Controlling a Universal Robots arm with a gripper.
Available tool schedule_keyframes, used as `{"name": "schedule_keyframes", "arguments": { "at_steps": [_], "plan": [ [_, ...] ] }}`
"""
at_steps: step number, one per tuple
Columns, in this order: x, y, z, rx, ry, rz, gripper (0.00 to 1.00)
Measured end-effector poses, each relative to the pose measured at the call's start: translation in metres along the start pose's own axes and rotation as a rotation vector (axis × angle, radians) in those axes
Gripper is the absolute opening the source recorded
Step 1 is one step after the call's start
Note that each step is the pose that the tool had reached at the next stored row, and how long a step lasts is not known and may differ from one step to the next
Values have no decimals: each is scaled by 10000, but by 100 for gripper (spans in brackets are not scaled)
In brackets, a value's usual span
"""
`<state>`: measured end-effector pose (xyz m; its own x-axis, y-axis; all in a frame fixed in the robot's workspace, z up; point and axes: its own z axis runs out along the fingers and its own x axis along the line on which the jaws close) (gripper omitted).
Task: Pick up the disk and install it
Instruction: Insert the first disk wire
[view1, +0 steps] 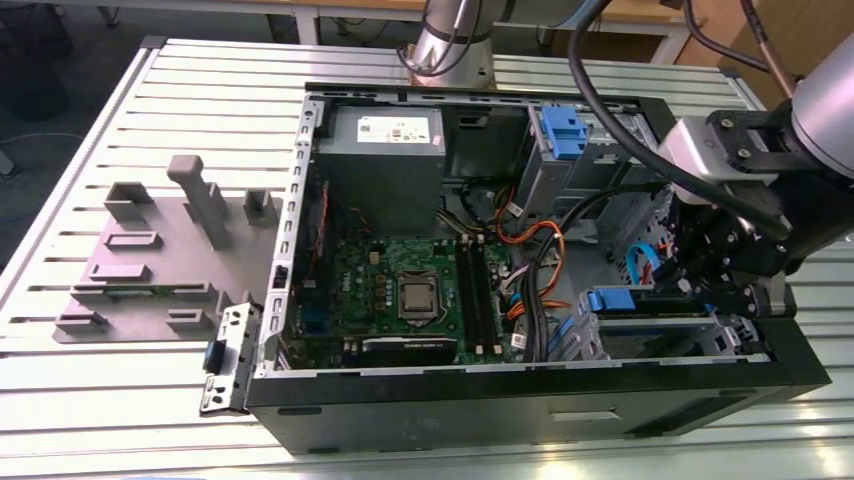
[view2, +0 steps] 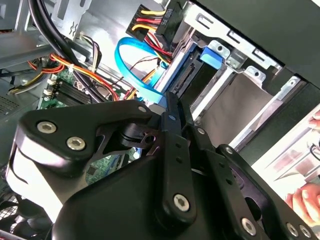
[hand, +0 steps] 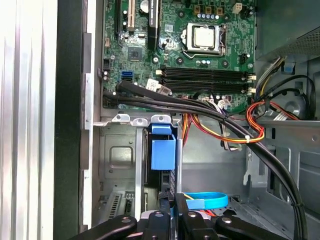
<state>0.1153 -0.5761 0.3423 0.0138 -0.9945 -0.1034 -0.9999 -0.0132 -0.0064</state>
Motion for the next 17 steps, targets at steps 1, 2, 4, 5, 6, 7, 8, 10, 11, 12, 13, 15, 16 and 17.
{"name": "schedule_keyframes", "arguments": {
  "at_steps": [1, 2, 4, 5, 6, 7, 8, 10, 11, 12, 13, 15, 16, 17],
  "plan": [
    [0, 0, 3, 33, -10, -36, 16],
    [0, 1, 5, 72, -15, -67, 16],
    [1, 1, 9, 156, -28, -128, 16],
    [1, 3, 11, 192, -33, -154, 16],
    [1, 7, 13, 218, -35, -168, 16],
    [1, 9, 13, 226, -36, -170, 16],
    [1, 15, 15, 231, -36, -171, 16],
    [1, 33, 17, 237, -34, -172, 16],
    [0, 39, 18, 240, -33, -171, 16],
    [-1, 40, 21, 241, -34, -172, 16],
    [-2, 40, 23, 243, -34, -173, 16],
    [-3, 41, 28, 251, -32, -172, 16],
    [-3, 41, 28, 251, -30, -173, 16],
    [-3, 41, 29, 252, -31, -173, 16]
  ]
}}
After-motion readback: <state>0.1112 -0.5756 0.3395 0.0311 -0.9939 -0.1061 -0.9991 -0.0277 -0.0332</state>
